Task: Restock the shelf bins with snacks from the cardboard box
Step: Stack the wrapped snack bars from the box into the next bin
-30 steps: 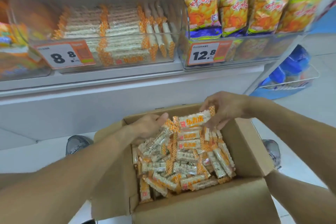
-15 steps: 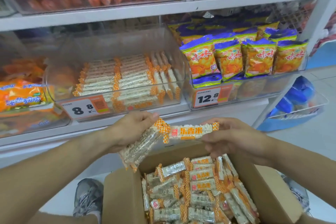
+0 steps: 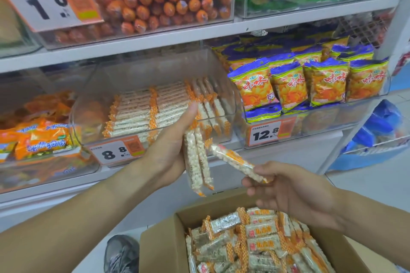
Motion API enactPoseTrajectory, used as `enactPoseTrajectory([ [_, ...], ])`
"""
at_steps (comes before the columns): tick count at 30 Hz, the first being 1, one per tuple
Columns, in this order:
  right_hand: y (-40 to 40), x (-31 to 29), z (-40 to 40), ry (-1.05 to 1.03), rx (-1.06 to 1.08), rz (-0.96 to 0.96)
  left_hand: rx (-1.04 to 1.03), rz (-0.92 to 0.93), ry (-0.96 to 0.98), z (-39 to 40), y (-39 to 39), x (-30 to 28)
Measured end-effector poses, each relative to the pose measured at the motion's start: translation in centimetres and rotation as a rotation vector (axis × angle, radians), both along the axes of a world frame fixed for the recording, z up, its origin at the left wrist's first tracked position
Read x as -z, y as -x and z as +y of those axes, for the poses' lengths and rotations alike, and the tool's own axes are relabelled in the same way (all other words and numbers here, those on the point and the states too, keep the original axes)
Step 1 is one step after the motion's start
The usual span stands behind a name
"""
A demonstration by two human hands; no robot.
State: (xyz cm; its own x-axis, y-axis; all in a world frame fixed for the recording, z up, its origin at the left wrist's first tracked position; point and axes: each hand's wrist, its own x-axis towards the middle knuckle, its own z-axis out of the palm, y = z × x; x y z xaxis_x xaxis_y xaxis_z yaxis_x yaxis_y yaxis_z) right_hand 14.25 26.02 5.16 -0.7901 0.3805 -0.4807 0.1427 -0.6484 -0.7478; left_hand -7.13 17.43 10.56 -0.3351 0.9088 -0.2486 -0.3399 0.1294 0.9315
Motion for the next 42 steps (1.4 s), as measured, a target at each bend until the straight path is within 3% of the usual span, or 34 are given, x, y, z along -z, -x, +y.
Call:
enactPoseTrajectory([
  [4, 0.8, 0.5, -0.9, -0.032, 0.048, -0.002, -0.003, -0.017, -0.016, 0.1, -0.6, 0.0],
  [10, 1.3, 0.1, -2.4, -0.105, -0.009, -0.043, -0.162, -0.083, 0.110, 0.0, -0.8, 1.4],
  [16, 1.5, -0.1, -4.0, -0.056, 0.042, -0.031, -0.131, -0.172, 0.163, 0.6, -2.0, 1.8],
  [23, 1.5, -0.8, -4.1, -0.215, 0.053, -0.044, -0.057, -0.227, 0.083, 0.8, -3.2, 1.6],
  [28, 1.6, -1.2, -4.7, -0.127, 0.030, 0.108, -0.038, -0.230, -0.004, 0.9, -3.3, 1.3],
  [31, 1.4, -1.2, -4.4, -0.237, 0.094, 0.089, -0.075, -0.120, -0.025, 0.8, -3.3, 1.3],
  [35, 1.4, -1.1, -4.3, -0.319, 0.181, 0.017, -0.243, 0.356, 0.019, 0.9, -3.3, 1.9],
  [38, 1.4, -1.2, -4.3, -0.360, 0.206, -0.019, -0.203, 0.629, 0.061, 0.9, -2.8, 2.5],
  [42, 1.3, -1.6, -3.6, -0.345, 0.279, -0.066, 0.043, 0.316, 0.026, 0.7, -2.3, 3.2],
])
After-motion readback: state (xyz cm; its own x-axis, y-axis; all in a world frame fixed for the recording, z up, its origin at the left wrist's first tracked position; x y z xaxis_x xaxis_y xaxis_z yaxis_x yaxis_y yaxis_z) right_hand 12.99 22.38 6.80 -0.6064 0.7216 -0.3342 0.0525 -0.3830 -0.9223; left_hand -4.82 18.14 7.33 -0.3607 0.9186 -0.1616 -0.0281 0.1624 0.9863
